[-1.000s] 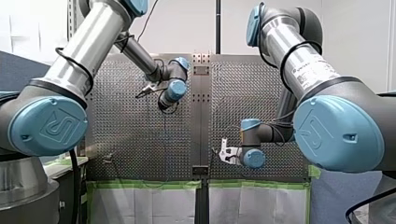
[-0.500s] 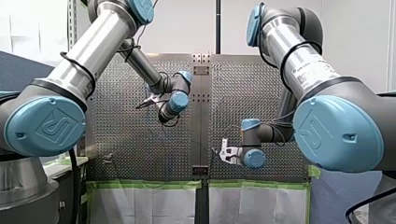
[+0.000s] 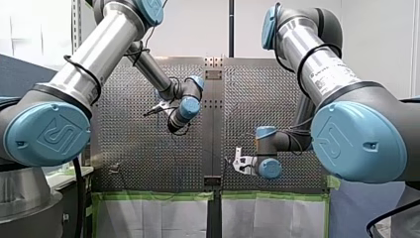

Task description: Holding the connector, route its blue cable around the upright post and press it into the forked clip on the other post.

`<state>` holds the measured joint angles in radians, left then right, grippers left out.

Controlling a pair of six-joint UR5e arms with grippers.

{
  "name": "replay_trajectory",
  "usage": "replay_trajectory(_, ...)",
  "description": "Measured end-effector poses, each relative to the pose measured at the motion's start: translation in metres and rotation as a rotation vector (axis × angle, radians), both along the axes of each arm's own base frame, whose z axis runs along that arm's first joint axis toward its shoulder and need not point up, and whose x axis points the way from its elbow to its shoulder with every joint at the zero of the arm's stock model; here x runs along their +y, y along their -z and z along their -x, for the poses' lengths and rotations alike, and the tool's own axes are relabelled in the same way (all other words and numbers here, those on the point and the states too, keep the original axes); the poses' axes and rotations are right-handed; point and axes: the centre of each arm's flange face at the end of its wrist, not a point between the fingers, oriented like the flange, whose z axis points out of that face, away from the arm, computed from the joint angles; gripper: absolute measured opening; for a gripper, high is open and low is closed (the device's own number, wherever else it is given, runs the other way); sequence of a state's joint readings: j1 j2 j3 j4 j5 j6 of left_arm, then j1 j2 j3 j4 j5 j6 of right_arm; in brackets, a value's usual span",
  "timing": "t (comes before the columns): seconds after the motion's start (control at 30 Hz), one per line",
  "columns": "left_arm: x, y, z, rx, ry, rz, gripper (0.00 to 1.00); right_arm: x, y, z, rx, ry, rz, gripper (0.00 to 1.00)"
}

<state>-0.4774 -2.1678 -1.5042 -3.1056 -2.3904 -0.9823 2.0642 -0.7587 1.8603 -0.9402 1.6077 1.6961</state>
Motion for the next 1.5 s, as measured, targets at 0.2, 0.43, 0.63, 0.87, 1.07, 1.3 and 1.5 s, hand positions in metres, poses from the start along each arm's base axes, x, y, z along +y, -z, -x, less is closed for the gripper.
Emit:
replay_trajectory(0.2,0.003,0.019,0.002,0.034,-0.001,0.013,0.99,0.000,0.000,0.000,0.000,0.000,0.000,0.00)
replay_trajectory(0.43,0.003,0.036,0.002,0.055,0.003,0.038,0.99,0.000,0.000,0.000,0.001,0.000,0.000,0.00)
replay_trajectory(0.63,0.001,0.038,0.001,0.055,0.022,0.083,0.99,0.000,0.000,0.000,-0.001,0.000,0.001,0.00)
replay_trajectory(0.87,-0.003,0.043,0.002,0.059,0.045,0.151,0.99,-0.001,-0.001,0.000,-0.003,0.000,0.005,0.00)
replay_trajectory(1.07,-0.005,0.062,0.007,0.105,0.045,0.165,0.99,0.000,0.000,0.000,-0.003,0.000,0.004,0.00)
replay_trajectory(1.3,-0.018,0.086,0.012,0.119,0.075,0.217,0.99,0.000,0.000,0.000,0.000,0.000,0.003,0.00)
replay_trajectory(1.5,-0.028,0.090,0.009,0.086,0.105,0.299,0.99,-0.002,-0.002,-0.001,-0.007,0.000,0.016,0.00)
